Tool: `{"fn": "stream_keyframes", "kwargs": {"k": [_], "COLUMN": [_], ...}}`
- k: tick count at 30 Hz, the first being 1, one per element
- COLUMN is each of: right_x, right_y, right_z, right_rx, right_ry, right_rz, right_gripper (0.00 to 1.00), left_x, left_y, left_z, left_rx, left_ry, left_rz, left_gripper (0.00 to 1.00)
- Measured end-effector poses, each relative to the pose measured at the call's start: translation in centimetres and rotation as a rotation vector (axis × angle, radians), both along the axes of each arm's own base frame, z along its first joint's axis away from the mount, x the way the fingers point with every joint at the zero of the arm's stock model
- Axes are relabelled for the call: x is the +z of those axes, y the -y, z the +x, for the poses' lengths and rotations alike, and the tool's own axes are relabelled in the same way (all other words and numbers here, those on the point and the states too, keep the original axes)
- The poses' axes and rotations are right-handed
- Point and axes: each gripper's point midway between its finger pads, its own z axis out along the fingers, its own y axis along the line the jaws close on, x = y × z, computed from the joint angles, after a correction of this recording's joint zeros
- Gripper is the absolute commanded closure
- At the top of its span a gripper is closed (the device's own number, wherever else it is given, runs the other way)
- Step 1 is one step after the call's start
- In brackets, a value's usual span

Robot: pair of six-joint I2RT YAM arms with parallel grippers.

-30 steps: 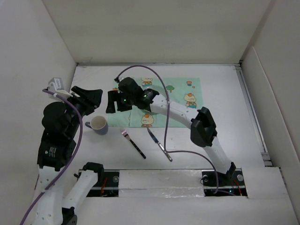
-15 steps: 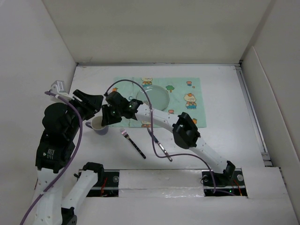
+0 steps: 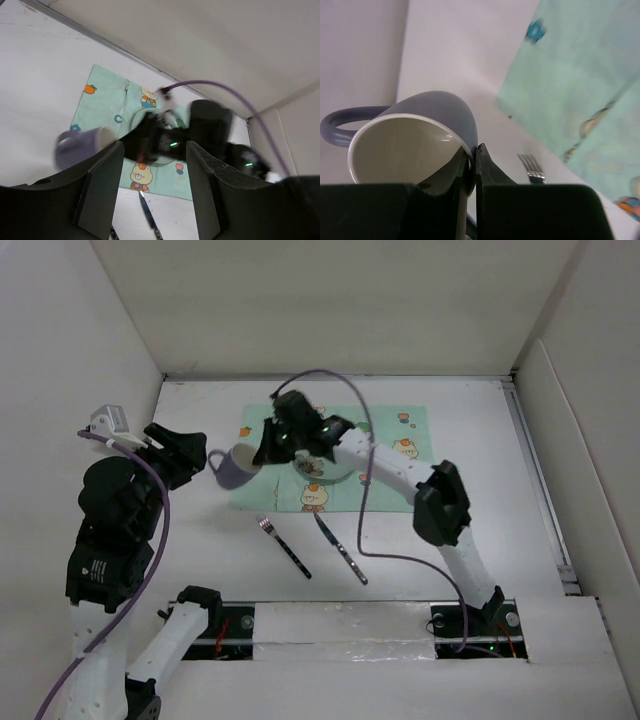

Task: Set the dinner table for one person

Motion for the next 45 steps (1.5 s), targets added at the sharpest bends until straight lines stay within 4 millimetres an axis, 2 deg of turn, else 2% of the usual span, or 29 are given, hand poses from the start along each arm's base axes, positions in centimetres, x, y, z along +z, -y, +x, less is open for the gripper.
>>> {"fn": "stream_keyframes", "kwargs": {"k": [2, 3, 6, 8, 10, 12, 14, 15, 17, 21, 25, 29, 36, 39, 43, 45], "right_x": [3.5, 5.4, 10.3, 12.0, 12.1, 10.7, 8.3, 6.4, 4.1, -1.0, -3.9, -4.6, -3.6, -3.8, -5.3, -5.2], "right_y": [4.0, 6.6, 16.7, 24.3, 31.7, 37.9, 42.1, 43.7, 44.8, 46.1, 46.9, 47.3, 48.0, 48.2, 48.4, 48.5], "right_z": [3.4, 5.5, 12.4, 16.6, 19.8, 21.5, 22.3, 22.6, 22.7, 22.8, 22.8, 22.7, 23.2, 23.3, 23.4, 23.6], "right_rx": [-0.076, -0.127, -0.327, -0.488, -0.643, -0.759, -0.824, -0.842, -0.841, -0.812, -0.798, -0.803, -0.836, -0.844, -0.850, -0.858], "right_ry": [0.043, 0.072, 0.170, 0.232, 0.261, 0.242, 0.196, 0.160, 0.108, -0.001, -0.068, -0.085, -0.051, -0.050, -0.063, -0.057], "right_rz": [0.026, 0.038, 0.044, 0.002, -0.069, -0.173, -0.280, -0.339, -0.401, -0.491, -0.539, -0.558, -0.576, -0.591, -0.628, -0.632], "right_gripper": [1.00, 1.00, 1.00, 1.00, 1.00, 1.00, 1.00, 1.00, 1.00, 1.00, 1.00, 1.00, 1.00, 0.99, 0.91, 0.79], "left_x": [-0.1, -0.3, -1.4, -3.0, -5.0, -7.2, -9.5, -10.2, -11.5, -12.6, -13.4, -14.4, -15.1, -15.1, -15.1, -15.1], "left_y": [0.0, 0.2, 0.9, 1.5, 2.0, 2.5, 2.9, 3.0, 3.2, 3.6, 4.3, 4.9, 5.4, 5.5, 5.5, 5.5], "left_z": [0.6, 1.0, 2.9, 4.4, 5.5, 6.7, 7.7, 8.1, 8.9, 10.7, 12.1, 13.3, 14.2, 14.4, 14.5, 14.5], "left_rx": [0.003, -0.001, -0.022, -0.041, -0.062, -0.078, -0.097, -0.103, -0.114, -0.133, -0.162, -0.188, -0.212, -0.219, -0.221, -0.221], "left_ry": [-0.007, -0.013, -0.057, -0.098, -0.148, -0.205, -0.264, -0.285, -0.315, -0.330, -0.335, -0.345, -0.347, -0.343, -0.342, -0.341], "left_rz": [0.010, 0.015, 0.035, 0.050, 0.065, 0.083, 0.104, 0.113, 0.133, 0.165, 0.180, 0.189, 0.199, 0.200, 0.202, 0.204], "left_gripper": [0.50, 0.50, 0.51, 0.52, 0.52, 0.52, 0.52, 0.53, 0.53, 0.53, 0.53, 0.53, 0.53, 0.53, 0.53, 0.53]}}
